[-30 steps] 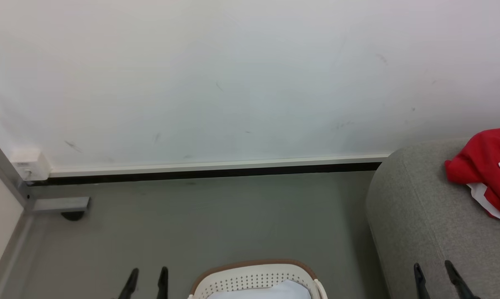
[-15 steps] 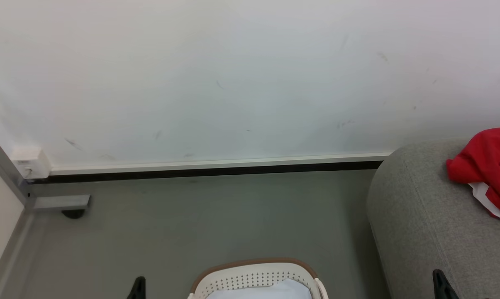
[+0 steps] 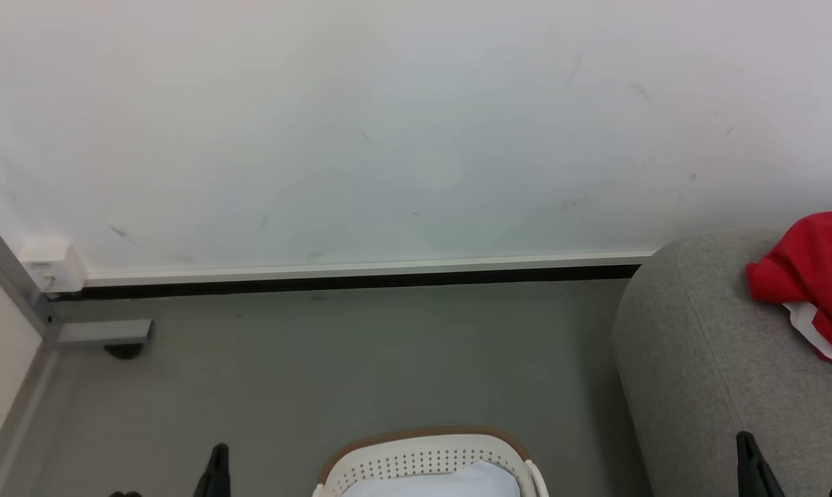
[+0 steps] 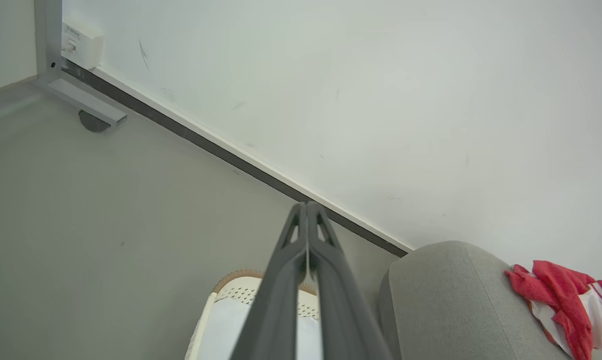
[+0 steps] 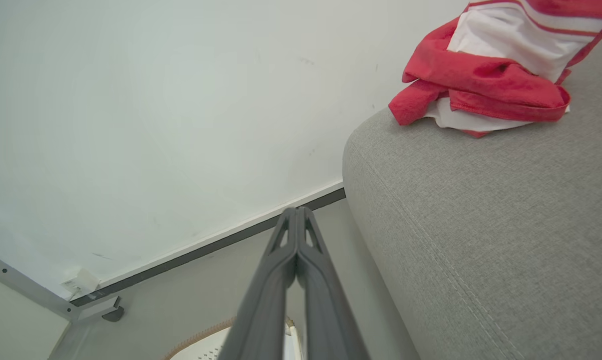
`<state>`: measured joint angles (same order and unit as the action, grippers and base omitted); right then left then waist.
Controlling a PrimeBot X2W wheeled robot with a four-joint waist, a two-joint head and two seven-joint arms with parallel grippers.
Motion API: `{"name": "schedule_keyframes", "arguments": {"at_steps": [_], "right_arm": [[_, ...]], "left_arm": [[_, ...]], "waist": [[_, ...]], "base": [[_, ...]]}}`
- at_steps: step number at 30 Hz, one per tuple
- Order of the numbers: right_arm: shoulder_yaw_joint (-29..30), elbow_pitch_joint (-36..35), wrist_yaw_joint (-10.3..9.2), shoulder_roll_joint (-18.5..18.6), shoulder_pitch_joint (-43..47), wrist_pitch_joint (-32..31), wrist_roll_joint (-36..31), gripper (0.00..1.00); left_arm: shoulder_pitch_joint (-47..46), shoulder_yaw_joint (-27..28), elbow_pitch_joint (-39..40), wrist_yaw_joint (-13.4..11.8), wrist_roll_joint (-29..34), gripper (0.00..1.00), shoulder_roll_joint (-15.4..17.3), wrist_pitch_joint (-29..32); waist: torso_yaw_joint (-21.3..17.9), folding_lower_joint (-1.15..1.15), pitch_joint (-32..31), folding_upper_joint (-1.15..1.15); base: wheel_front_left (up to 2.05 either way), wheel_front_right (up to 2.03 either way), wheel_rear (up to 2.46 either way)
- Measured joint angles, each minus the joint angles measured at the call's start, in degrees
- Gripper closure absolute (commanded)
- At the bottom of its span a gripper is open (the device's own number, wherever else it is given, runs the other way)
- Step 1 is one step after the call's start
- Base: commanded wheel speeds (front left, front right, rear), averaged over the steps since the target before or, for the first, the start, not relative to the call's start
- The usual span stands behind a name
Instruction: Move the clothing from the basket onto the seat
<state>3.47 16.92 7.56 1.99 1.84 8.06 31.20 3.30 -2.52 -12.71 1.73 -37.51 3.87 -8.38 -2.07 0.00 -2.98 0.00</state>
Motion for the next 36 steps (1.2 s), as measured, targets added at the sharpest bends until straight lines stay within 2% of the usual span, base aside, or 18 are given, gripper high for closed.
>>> {"name": "schedule_keyframes", "arguments": {"at_steps": [18, 36], "right_arm": [[0.68, -0.35, 0.0, 0.11, -2.27, -3.56, 15.47, 1.0], [1.12, -0.73, 0.0, 0.38, -4.16, -6.56, 28.44, 1.0]], "left_arm": [[-2.22, 2.2, 1.08, 0.01, -13.93, 1.0, -0.25, 3.7], [-4.2, 4.13, 1.93, 0.21, -25.24, 1.0, -0.54, 6.86]], "waist": [[0.37, 0.0, 0.51, 0.0], [0.73, 0.0, 1.0, 0.0]], "base": [[0.0, 0.0, 0.0], [0.0, 0.0, 0.0]]}}
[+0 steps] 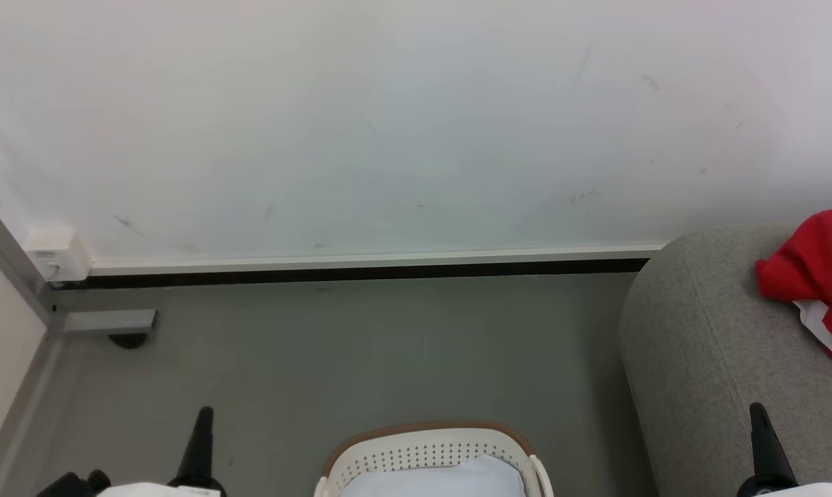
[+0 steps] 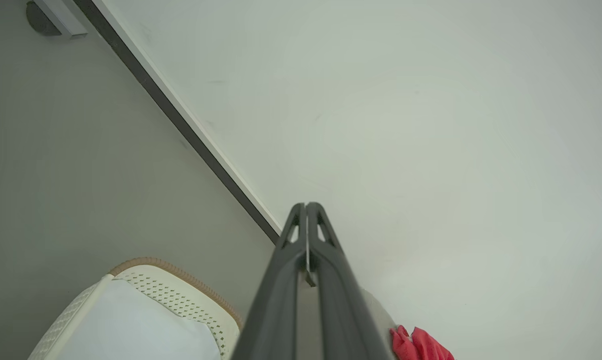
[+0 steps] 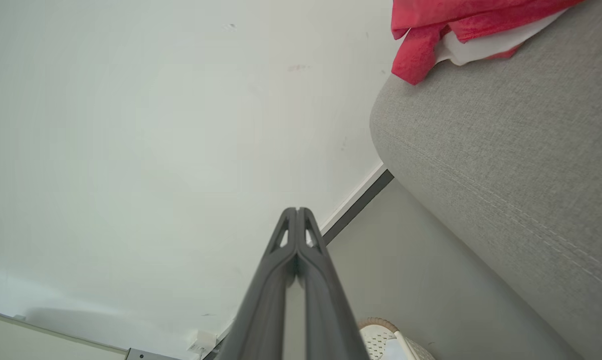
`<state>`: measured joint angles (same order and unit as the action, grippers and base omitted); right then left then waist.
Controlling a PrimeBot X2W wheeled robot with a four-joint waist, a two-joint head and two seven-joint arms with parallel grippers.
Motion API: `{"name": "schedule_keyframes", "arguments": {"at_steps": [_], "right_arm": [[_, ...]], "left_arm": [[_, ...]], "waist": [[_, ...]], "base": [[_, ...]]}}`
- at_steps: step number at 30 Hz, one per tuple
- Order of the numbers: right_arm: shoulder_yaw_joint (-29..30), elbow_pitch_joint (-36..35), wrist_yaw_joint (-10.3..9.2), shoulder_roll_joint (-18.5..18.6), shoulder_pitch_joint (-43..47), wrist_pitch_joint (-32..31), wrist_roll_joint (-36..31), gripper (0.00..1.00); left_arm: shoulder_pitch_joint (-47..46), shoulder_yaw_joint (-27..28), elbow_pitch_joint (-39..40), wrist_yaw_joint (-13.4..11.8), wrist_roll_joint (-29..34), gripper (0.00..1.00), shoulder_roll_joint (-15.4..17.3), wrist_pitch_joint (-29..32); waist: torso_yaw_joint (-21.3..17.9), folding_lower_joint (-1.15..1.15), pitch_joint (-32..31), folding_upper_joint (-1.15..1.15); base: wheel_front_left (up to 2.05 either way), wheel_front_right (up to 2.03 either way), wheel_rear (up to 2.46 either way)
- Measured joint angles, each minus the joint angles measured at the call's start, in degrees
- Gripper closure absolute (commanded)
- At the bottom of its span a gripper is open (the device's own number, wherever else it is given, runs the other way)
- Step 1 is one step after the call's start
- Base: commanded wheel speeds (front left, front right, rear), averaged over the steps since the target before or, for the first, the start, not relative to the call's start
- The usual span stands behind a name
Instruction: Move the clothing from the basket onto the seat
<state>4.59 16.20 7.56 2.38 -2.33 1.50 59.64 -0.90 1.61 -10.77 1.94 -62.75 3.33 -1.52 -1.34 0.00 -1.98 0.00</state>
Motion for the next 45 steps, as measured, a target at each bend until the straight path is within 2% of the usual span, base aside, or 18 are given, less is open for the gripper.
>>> {"name": "schedule_keyframes", "arguments": {"at_steps": [25, 45], "right_arm": [[0.41, -0.48, -0.01, 0.74, -2.27, -3.23, 15.1, 1.0], [0.41, -0.86, -0.01, 1.23, -3.57, -5.05, 25.31, 1.0]], "left_arm": [[-2.14, 2.19, 0.75, 0.13, -13.34, 1.0, -0.26, 3.53], [-3.51, 3.71, 1.42, 0.31, -21.68, 1.0, -0.42, 6.0]], "waist": [[0.51, 0.0, 0.7, 0.0], [0.91, 0.0, 1.25, 0.0]], "base": [[0.0, 0.0, 0.0], [0.0, 0.0, 0.0]]}}
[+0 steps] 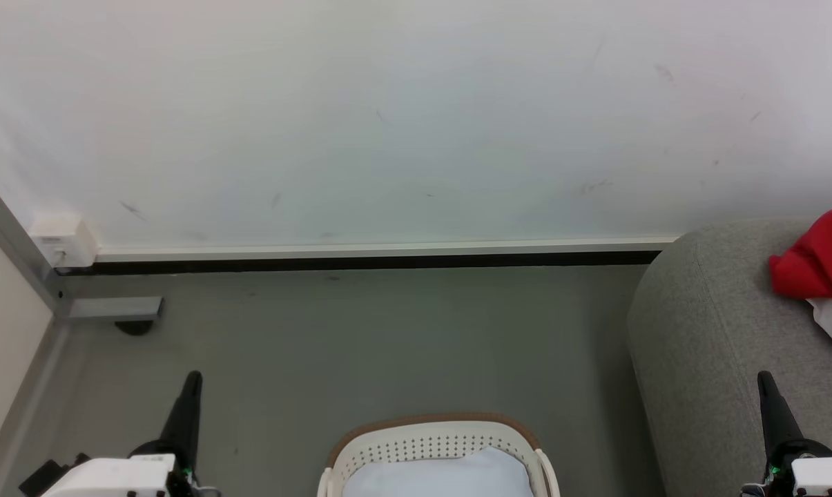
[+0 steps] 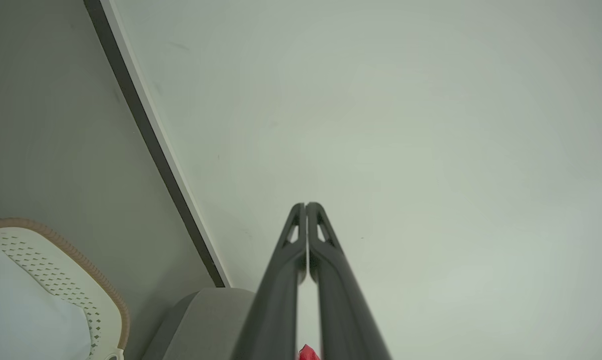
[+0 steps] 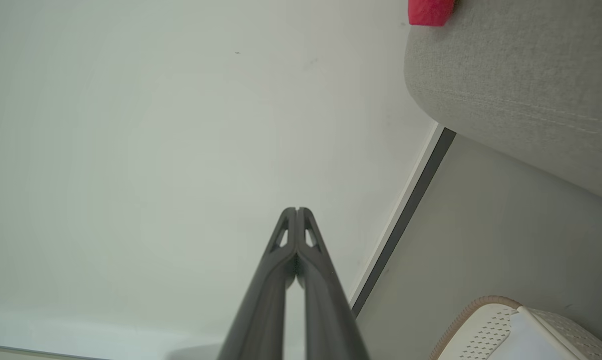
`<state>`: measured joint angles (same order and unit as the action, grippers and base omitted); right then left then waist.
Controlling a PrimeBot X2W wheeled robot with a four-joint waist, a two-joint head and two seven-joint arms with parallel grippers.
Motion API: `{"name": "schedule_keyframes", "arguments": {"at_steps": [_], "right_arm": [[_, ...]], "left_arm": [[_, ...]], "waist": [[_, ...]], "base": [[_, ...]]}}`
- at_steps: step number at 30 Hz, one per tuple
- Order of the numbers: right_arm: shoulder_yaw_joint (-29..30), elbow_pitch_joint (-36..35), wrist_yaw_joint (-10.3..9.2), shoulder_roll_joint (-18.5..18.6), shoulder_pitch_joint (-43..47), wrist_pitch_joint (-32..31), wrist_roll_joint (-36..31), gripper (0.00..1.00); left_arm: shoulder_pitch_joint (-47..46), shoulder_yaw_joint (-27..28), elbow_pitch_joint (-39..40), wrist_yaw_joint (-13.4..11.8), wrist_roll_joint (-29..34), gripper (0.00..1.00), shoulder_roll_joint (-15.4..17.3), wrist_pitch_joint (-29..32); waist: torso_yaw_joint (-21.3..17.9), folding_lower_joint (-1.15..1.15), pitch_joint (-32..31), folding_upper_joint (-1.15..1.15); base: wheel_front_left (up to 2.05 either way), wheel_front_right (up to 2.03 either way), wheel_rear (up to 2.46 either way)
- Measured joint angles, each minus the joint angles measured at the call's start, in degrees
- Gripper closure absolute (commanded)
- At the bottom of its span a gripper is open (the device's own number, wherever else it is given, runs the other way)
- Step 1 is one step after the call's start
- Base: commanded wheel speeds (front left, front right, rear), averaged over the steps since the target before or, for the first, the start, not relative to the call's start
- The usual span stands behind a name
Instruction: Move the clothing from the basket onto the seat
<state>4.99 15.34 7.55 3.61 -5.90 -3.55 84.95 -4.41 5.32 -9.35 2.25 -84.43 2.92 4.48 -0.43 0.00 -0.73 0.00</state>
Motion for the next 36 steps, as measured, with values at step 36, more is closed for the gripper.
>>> {"name": "schedule_keyframes", "arguments": {"at_steps": [36], "right_arm": [[-0.9, -0.4, 0.0, 1.21, -1.35, -1.15, 9.37, 1.0]], "left_arm": [[-1.26, 1.4, 0.52, 0.24, -7.55, 1.0, -0.11, 2.01]], "waist": [[0.41, 0.0, 0.56, 0.0]], "base": [[0.0, 0.0, 0.0]]}}
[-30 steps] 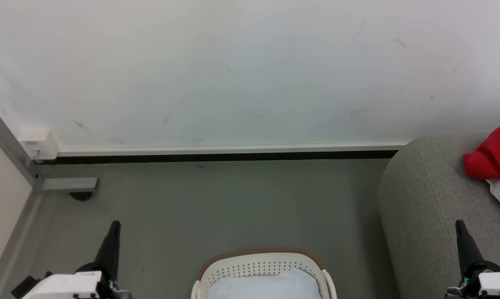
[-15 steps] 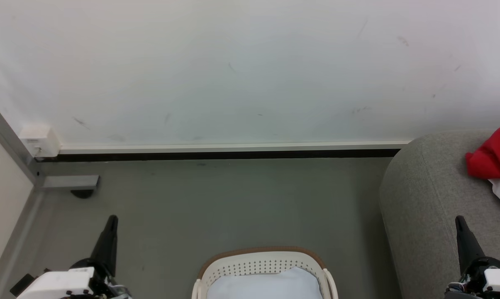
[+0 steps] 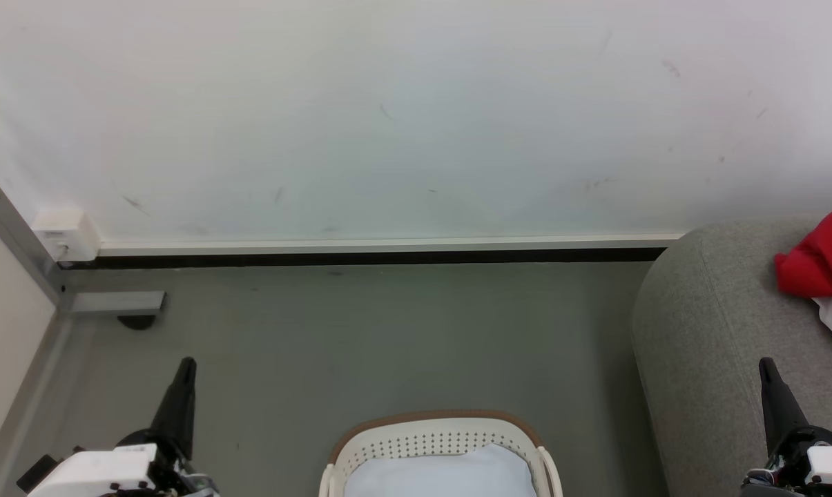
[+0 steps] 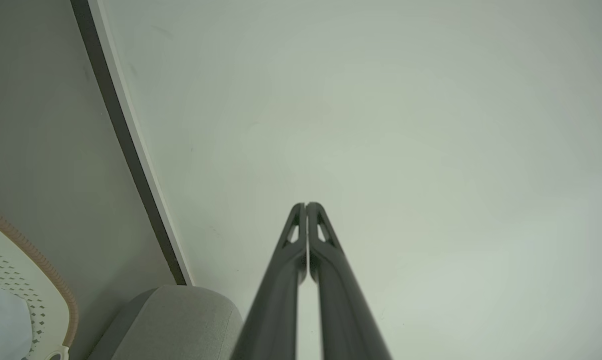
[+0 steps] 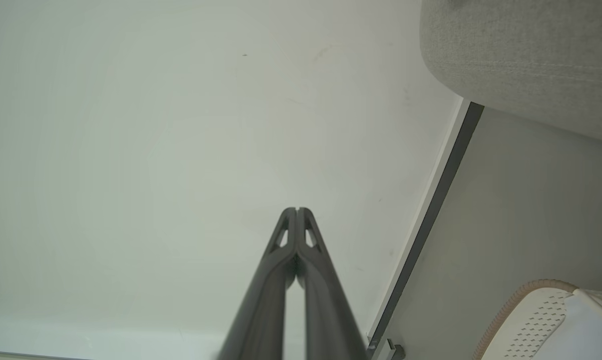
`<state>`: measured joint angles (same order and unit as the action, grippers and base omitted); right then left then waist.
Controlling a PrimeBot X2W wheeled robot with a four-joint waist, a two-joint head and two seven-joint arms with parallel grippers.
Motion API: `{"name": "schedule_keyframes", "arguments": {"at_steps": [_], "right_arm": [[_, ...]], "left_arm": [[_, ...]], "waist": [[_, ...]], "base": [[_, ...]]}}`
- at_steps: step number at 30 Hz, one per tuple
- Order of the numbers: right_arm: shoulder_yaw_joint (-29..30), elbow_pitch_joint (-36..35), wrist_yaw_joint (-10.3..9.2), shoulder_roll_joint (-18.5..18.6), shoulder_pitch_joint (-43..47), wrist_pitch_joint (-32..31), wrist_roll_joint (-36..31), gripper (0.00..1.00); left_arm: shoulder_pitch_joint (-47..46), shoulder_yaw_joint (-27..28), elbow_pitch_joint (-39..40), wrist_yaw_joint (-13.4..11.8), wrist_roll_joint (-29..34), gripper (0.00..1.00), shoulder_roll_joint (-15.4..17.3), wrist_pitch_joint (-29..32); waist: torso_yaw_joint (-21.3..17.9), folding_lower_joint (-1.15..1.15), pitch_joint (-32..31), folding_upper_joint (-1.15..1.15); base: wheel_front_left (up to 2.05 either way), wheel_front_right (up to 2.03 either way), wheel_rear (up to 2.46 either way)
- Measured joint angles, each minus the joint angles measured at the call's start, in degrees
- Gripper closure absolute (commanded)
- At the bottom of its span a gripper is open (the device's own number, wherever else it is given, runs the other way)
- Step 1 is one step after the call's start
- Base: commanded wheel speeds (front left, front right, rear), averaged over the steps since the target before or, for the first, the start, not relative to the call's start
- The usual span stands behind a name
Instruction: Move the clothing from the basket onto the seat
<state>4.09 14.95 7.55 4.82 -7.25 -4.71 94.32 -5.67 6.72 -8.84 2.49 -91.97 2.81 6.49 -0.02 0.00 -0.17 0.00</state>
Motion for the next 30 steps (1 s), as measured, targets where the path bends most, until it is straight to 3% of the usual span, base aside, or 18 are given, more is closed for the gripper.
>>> {"name": "schedule_keyframes", "arguments": {"at_steps": [30], "right_arm": [[-1.43, -0.08, 0.0, 0.87, 0.0, 1.1, 1.38, 1.0]], "left_arm": [[-0.01, 0.0, -0.02, 0.0, -0.01, 1.0, 0.0, 0.0]], "waist": [[0.0, 0.0, 0.0, 0.0]], "base": [[0.0, 0.0, 0.0]]}}
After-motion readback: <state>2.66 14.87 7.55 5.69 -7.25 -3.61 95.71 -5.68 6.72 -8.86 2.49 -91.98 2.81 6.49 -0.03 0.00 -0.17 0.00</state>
